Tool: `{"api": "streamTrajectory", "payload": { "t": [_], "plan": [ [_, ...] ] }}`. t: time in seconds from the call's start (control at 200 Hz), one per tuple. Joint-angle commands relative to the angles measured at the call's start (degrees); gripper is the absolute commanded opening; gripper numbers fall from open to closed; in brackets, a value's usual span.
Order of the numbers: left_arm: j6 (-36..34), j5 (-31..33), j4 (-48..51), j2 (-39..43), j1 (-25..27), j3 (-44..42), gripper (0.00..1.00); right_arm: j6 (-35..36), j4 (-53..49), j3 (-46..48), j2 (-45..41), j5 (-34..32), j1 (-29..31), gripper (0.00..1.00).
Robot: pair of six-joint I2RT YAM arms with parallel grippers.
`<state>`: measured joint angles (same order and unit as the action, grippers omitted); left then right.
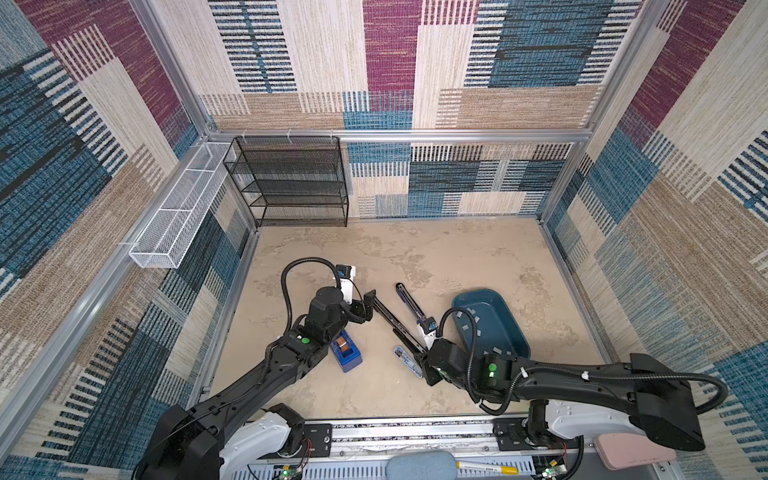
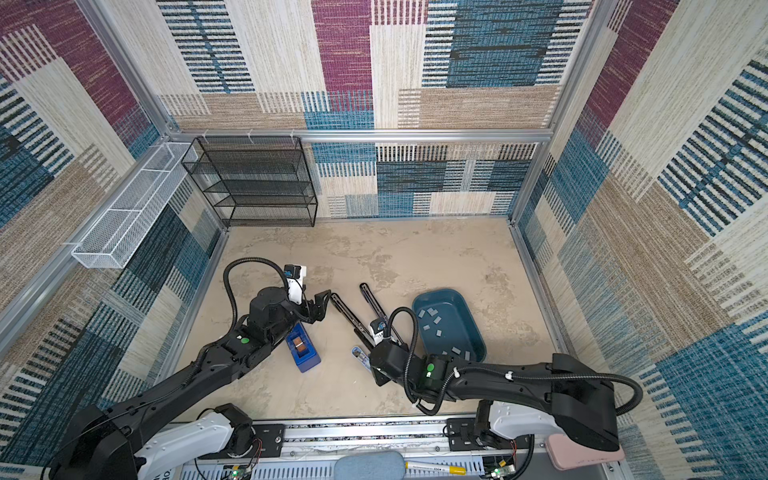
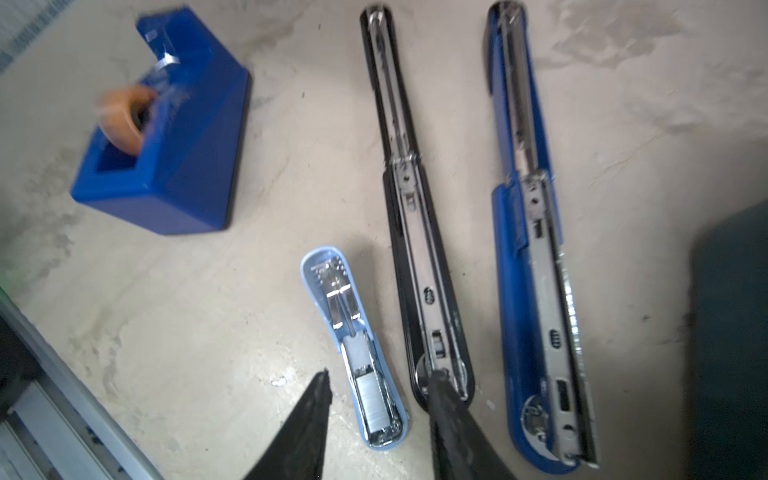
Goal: Load the staples into the stapler
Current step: 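Release the strip and move the right gripper over the teal tray, then lower the right gripper into the teal tray and grasp a grey staple strip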
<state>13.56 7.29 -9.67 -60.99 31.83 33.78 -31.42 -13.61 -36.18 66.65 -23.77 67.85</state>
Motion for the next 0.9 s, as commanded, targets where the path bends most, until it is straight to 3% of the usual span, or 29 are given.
{"api": "streamTrajectory", "payload": {
  "t": [0.0,0.24,0.416,0.646,0.741,0.892],
  "plan": [
    [1.10,0.46,-3.28,0.13,-0.02,-0.58,0.85,-2.97,-7.74,-4.35,-3.32,-9.95,-2.48,0.40],
    [1.38,0.12,-3.86,-1.59,-0.02,-0.47,0.85,-1.80,-13.34,-7.53,-6.95,-8.84,-24.12,0.43],
    [1.16,0.62,-3.87,-0.79,-0.02,-0.70,0.85,0.27,-8.11,-2.92,-5.28,0.17,-36.76,0.42],
    [1.49,0.15,-3.79,-1.02,-0.10,-0.49,0.85,2.60,-0.23,1.57,6.17,8.09,-44.64,0.37],
    [1.55,-0.02,-3.77,-1.04,-0.07,-0.47,0.85,3.59,-0.07,-0.09,10.59,9.17,-45.79,0.32],
    [1.39,0.47,-3.78,-1.14,-0.09,-0.48,0.85,3.62,1.13,0.00,12.10,9.70,-46.27,0.34]
  ]
}}
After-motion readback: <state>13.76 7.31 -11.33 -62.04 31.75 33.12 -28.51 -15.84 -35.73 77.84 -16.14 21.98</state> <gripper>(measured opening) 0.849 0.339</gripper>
